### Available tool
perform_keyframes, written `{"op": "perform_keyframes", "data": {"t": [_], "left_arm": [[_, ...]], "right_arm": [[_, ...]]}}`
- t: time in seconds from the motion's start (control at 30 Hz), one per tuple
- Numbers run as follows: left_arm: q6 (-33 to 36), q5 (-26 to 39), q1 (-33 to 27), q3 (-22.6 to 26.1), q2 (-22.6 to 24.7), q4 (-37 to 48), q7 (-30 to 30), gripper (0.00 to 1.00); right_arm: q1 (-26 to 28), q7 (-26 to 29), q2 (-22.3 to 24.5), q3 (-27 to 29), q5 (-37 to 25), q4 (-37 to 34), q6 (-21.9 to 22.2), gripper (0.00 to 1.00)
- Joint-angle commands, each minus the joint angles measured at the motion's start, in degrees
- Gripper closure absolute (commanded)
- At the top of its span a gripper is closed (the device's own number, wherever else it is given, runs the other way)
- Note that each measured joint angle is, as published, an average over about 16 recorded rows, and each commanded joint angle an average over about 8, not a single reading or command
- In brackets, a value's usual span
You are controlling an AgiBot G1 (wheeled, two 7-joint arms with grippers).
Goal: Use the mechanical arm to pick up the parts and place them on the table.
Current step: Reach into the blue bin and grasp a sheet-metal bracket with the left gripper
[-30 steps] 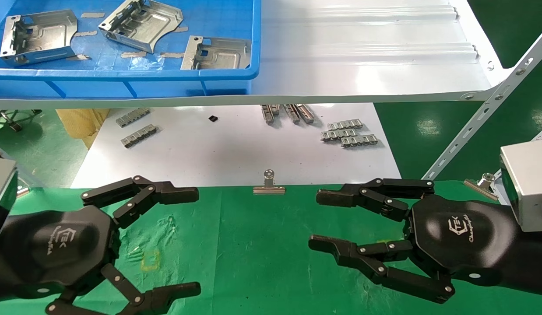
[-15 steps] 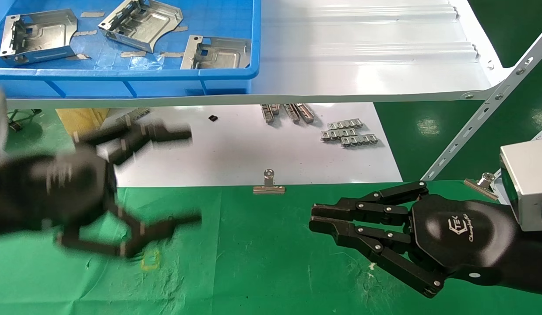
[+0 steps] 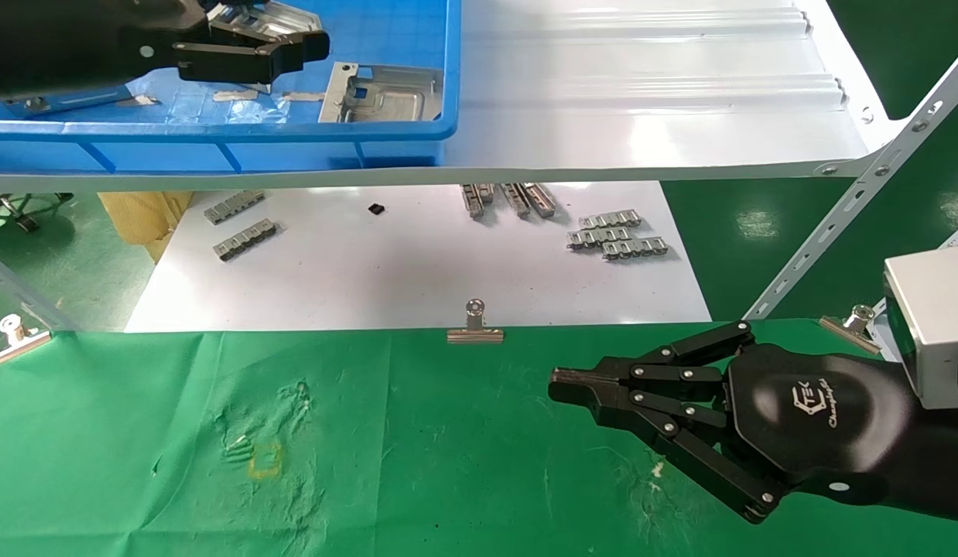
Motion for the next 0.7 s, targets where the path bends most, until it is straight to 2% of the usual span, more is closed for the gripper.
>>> {"op": "perform_keyframes", "data": {"t": [0.03, 0.23, 0.27, 0.3, 0.5, 0.53, 0.57, 0.7], "left_arm": [[-1.33, 2.95, -3.37, 1.45, 2.02, 6.01, 0.81, 0.00], [-10.85, 6.46, -7.79, 2.59, 5.76, 16.77, 3.68, 0.01], [-12.27, 6.69, -8.22, 2.63, 6.21, 17.92, 4.05, 0.08], [-13.57, 6.90, -8.62, 2.66, 6.65, 18.98, 4.40, 0.20], [-18.52, 8.26, -10.34, 3.29, 8.80, 23.73, 5.82, 0.95], [-19.01, 8.57, -10.57, 3.49, 9.12, 24.34, 5.96, 1.00], [-19.41, 8.87, -10.78, 3.68, 9.41, 24.87, 6.06, 1.00], [-20.33, 9.88, -11.56, 4.36, 10.33, 26.62, 6.25, 1.00]], "right_arm": [[0.00, 0.00, 0.00, 0.00, 0.00, 0.00, 0.00, 1.00], [0.00, 0.00, 0.00, 0.00, 0.00, 0.00, 0.00, 1.00], [0.00, 0.00, 0.00, 0.00, 0.00, 0.00, 0.00, 1.00], [0.00, 0.00, 0.00, 0.00, 0.00, 0.00, 0.00, 0.93], [0.00, 0.00, 0.00, 0.00, 0.00, 0.00, 0.00, 0.18], [0.00, 0.00, 0.00, 0.00, 0.00, 0.00, 0.00, 0.06], [0.00, 0.00, 0.00, 0.00, 0.00, 0.00, 0.00, 0.00], [0.00, 0.00, 0.00, 0.00, 0.00, 0.00, 0.00, 0.00]]}}
